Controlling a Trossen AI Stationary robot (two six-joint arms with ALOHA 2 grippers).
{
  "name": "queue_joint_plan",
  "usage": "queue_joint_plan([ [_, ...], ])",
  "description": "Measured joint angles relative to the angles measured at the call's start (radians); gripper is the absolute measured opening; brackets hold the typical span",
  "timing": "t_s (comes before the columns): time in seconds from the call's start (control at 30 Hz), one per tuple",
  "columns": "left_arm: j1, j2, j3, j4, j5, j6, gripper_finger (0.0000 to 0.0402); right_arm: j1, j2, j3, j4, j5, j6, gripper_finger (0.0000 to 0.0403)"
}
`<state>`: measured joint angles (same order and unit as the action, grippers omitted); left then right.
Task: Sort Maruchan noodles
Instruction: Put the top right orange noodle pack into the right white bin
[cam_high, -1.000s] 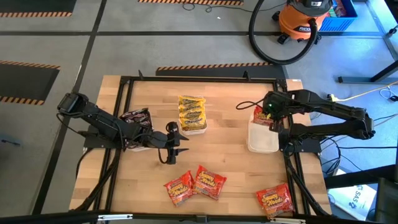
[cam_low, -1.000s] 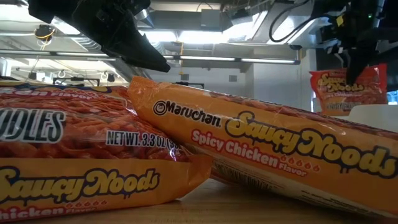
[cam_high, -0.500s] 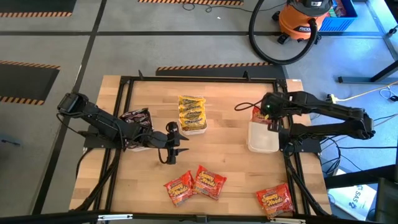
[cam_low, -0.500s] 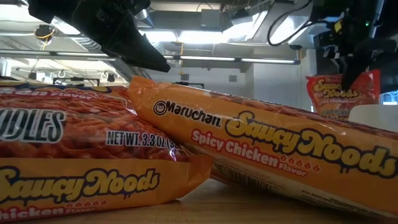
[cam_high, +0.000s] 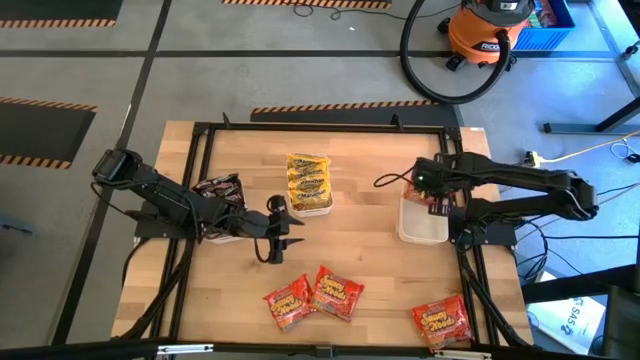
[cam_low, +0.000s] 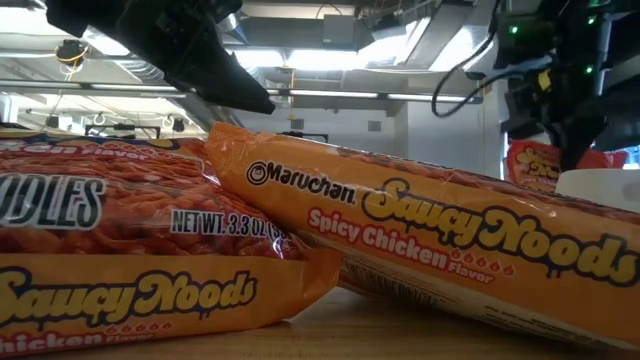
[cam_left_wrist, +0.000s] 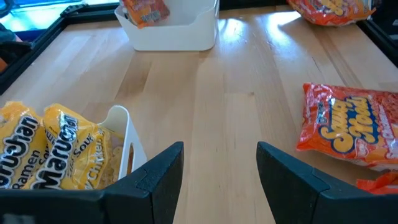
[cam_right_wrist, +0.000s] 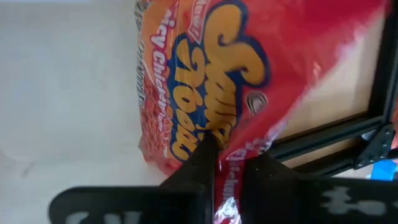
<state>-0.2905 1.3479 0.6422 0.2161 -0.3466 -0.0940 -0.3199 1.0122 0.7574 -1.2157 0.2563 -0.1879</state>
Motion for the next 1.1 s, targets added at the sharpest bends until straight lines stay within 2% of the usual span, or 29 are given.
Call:
queue_joint_plan([
  [0.33,0.0,0.0,0.0,0.011,0.0,0.019,0.0196,0.0,0.123,0.011,-0.015,0.029,0.047,0.002],
  [0.57,0.0,0.0,0.0,0.011,0.0,0.019,0.0196,0.0,0.125,0.109,-0.103,-0.04,0.078,0.0003],
  [1.1,0.0,0.0,0.0,0.013,0.0,0.019,0.0196,0.0,0.124,0.214,-0.218,0.012,0.104,0.0],
])
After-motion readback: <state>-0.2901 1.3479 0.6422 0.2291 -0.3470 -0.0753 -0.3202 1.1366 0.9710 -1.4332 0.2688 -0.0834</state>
